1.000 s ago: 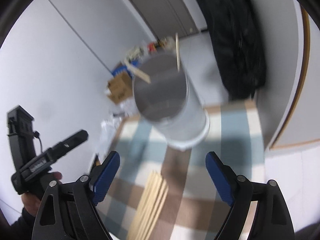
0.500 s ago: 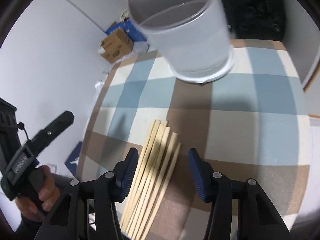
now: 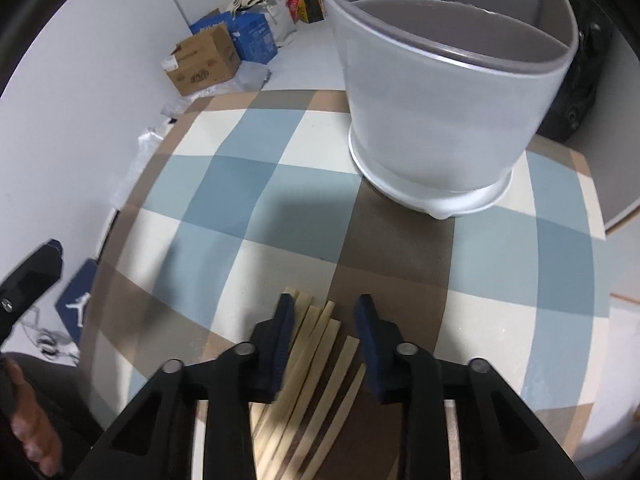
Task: Organize utensils
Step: 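Return the right tool to the stick pile and grasp another stick, then grasp a stick from the pile with the left tool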
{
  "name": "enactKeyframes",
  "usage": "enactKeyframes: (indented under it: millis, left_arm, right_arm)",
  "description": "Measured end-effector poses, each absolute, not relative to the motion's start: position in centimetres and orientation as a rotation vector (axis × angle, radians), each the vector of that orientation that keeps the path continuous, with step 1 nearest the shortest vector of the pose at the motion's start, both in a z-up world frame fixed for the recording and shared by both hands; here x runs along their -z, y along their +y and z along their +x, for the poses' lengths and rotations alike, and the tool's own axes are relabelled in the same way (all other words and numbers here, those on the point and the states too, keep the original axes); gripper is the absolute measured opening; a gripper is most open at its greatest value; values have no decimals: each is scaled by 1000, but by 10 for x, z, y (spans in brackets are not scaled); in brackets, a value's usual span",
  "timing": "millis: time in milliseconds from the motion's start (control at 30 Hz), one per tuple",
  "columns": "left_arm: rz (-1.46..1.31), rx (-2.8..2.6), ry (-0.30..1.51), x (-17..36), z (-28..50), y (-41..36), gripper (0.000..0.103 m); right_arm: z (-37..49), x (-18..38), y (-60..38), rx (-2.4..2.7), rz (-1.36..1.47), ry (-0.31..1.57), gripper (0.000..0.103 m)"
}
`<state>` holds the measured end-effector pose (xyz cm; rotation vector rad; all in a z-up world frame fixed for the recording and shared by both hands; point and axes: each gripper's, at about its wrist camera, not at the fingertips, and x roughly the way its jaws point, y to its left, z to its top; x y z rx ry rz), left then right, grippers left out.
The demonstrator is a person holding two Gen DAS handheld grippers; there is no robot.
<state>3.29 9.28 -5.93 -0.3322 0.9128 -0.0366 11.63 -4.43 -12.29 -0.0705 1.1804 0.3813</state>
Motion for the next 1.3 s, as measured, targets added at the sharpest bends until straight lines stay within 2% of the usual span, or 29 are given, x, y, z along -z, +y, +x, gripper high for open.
enactKeyframes:
  millis: [67, 233, 667, 933, 1300]
  left_arm:
    - [-357, 33, 910, 60, 32, 98, 79]
    - [-392, 14, 910, 61, 34, 107, 78]
    - [-272, 108, 953, 66, 37, 71, 78]
    - [-150, 147, 1068, 86, 46, 29, 78]
    - [-8, 78, 1148, 110, 42, 11, 79]
  right_arm:
    - [115, 122, -44, -386, -72, 1176, 10]
    - [110, 117, -47, -395, -47, 1135, 5]
    - [92, 58, -79, -463, 154, 918, 4]
    - [73, 18, -117, -490, 235, 780, 3]
    - [65, 14, -158, -497, 320, 721, 3]
